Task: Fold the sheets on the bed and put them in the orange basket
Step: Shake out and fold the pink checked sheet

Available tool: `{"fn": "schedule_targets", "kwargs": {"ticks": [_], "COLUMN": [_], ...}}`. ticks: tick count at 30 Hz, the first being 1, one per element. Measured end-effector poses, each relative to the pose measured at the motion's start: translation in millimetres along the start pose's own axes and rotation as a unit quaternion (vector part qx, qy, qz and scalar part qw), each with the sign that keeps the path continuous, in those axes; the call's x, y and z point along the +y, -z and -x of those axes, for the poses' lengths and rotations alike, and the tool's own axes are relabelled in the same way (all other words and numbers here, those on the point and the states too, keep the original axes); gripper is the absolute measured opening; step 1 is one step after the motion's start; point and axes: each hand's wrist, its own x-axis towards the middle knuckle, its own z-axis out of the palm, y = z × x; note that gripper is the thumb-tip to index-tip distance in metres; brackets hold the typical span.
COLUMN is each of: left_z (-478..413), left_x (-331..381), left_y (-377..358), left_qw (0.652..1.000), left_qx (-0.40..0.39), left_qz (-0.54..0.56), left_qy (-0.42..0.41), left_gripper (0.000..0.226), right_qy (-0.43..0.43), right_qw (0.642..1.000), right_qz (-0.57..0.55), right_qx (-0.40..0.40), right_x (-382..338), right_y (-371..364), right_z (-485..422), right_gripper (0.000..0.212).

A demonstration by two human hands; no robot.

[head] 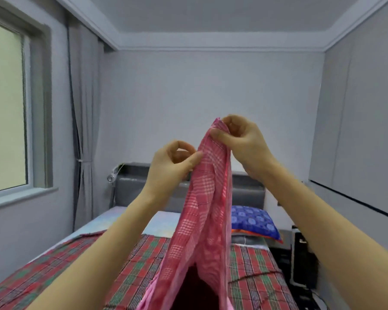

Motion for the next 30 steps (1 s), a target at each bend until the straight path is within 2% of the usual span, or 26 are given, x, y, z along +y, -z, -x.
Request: {"fn": "schedule_targets", "kwargs": {"ticks": [5, 9, 17, 22, 30], "left_z": [11, 40, 102, 126, 154], "left_x": [-12, -33, -75, -88, -115], "left_y": [1, -6, -10, -9, -12], "left_qw": [0.996, 0.982, 0.954, 0.950, 0.948], "left_qx": [0.010, 0.084, 0.125, 0.147, 0.106], "left_qz": [-0.069, -0.162, -0.270, -0.262, -0.262], "left_qy": [-0.059, -0.039, 0.031, 0.090, 0.146], "left_gripper": [0.015, 0.022, 0.034, 0.021, 0.014], "right_qy": [-0.022, -0.057, -0.107, -0.112, -0.115], "right_qw": [0.997, 0.994, 0.989, 0.988, 0.985], "right_qz": [-0.070, -0.082, -0.066, -0.068, -0.058], "right_qx": [0.017, 0.040, 0.073, 0.087, 0.113], "right_x": [-18, -9, 12, 15, 15], "right_y": [3, -7, -29, -32, -16], "right_z": [-19, -10, 14, 21, 26], "right_gripper": [0.015, 0.017, 0.017, 0.018, 0.020]}}
